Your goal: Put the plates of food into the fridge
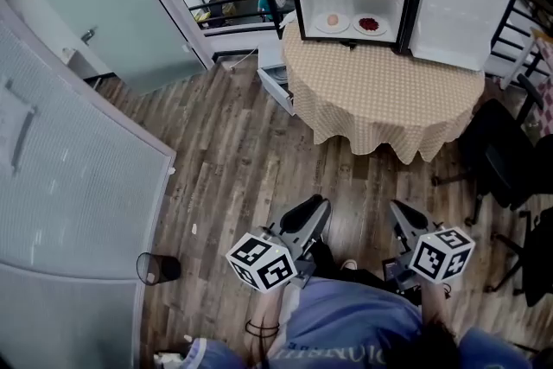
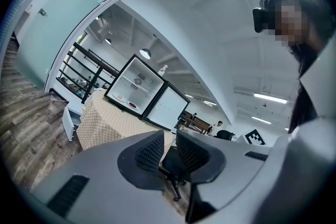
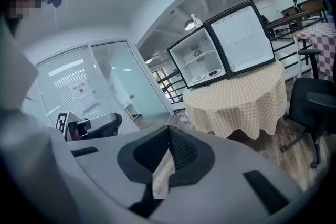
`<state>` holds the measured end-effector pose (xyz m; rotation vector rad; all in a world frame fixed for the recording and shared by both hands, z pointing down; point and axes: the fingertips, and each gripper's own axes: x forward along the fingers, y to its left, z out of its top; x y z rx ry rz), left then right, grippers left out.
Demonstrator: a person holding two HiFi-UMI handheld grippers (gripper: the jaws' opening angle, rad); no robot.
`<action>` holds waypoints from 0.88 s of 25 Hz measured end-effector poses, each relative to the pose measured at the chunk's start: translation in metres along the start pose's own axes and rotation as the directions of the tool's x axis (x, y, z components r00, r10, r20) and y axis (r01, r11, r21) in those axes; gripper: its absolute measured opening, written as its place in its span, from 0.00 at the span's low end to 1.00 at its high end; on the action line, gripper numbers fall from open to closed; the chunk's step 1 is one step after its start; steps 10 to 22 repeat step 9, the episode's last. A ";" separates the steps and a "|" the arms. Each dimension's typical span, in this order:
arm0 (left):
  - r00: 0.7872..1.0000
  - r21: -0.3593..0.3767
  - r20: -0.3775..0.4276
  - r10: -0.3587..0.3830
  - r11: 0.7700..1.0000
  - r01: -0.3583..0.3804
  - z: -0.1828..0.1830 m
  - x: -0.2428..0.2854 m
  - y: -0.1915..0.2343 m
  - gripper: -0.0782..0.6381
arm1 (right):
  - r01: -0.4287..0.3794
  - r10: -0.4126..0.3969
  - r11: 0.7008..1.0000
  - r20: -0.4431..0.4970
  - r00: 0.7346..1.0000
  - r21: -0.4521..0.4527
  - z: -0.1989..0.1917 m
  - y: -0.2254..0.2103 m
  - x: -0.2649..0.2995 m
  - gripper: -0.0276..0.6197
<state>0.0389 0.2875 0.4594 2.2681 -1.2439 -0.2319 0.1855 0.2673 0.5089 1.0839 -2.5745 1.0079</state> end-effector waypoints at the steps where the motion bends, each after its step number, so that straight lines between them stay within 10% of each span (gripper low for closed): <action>1: 1.000 0.002 -0.001 0.000 1.000 0.000 -0.001 0.000 -0.002 0.22 | 0.003 -0.003 1.000 0.002 1.000 0.003 0.000 -0.002 -0.003 0.07; 22: 1.000 0.037 0.013 0.020 0.999 -0.021 -0.001 0.008 -0.006 0.22 | 0.048 -0.050 0.998 0.077 0.996 0.032 0.021 -0.038 -0.026 0.07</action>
